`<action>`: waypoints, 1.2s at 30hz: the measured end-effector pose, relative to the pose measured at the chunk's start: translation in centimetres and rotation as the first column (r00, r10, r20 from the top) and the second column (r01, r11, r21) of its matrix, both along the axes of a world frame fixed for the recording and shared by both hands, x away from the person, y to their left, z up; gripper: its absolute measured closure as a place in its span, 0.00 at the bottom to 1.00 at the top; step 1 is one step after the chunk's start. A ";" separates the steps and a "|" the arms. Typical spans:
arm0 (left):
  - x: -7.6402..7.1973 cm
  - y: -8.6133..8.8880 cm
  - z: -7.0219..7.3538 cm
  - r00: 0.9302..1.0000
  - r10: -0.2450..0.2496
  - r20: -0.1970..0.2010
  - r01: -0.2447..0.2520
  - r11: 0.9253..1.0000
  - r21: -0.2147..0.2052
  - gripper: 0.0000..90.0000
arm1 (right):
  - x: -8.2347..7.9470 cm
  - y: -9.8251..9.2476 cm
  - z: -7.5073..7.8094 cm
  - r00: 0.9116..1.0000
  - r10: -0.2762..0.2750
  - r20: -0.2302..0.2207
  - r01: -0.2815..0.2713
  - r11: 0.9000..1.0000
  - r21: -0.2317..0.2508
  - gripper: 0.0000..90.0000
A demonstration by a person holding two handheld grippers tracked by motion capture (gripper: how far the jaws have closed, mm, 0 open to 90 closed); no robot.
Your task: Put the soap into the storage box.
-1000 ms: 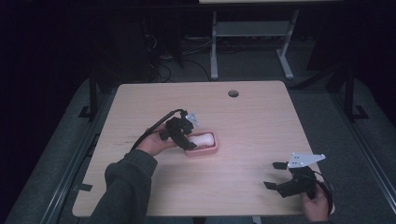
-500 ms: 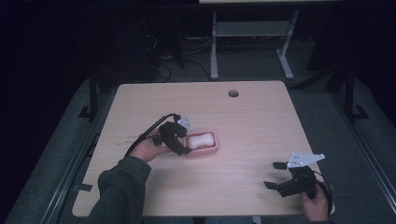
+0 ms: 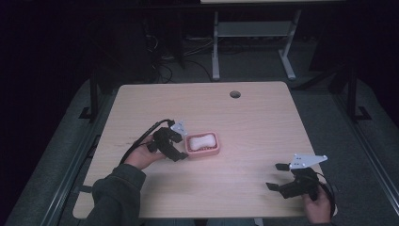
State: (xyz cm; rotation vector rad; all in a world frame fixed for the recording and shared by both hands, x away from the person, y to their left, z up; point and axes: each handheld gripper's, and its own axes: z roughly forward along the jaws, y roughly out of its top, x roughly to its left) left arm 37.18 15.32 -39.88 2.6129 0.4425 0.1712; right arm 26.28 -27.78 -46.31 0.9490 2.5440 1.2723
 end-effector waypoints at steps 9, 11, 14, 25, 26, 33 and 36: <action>-0.7 0.7 -0.4 1.000 -0.005 0.011 0.005 1.000 0.005 0.32 | 0.0 0.0 0.0 1.000 -0.003 0.000 0.003 1.000 -0.005 0.16; -1.0 0.8 -0.5 1.000 -0.003 0.009 0.003 1.000 0.006 0.32 | 0.0 0.0 0.0 1.000 -0.005 -0.002 0.005 1.000 -0.002 0.16; -1.4 1.0 -0.6 1.000 -0.003 0.010 0.003 1.000 0.009 0.32 | 0.0 0.0 0.0 1.000 -0.008 -0.003 0.008 1.000 -0.005 0.16; -2.5 2.3 -0.9 1.000 0.013 0.013 -0.013 1.000 -0.004 0.32 | 0.0 0.0 0.0 1.000 -0.008 0.000 0.008 1.000 -0.012 0.16; -2.6 2.4 -0.9 1.000 0.007 0.018 -0.007 1.000 0.001 0.32 | 0.0 0.0 0.0 1.000 -0.009 0.002 0.009 1.000 -0.012 0.16; -3.1 3.0 -1.2 1.000 0.017 0.014 -0.017 1.000 -0.002 0.32 | -0.1 -0.1 0.0 1.000 -0.015 -0.001 0.015 1.000 -0.010 0.16; -3.4 3.2 -1.3 1.000 0.012 0.017 -0.012 1.000 0.001 0.32 | -0.1 -0.1 0.0 1.000 -0.016 0.000 0.016 1.000 -0.012 0.16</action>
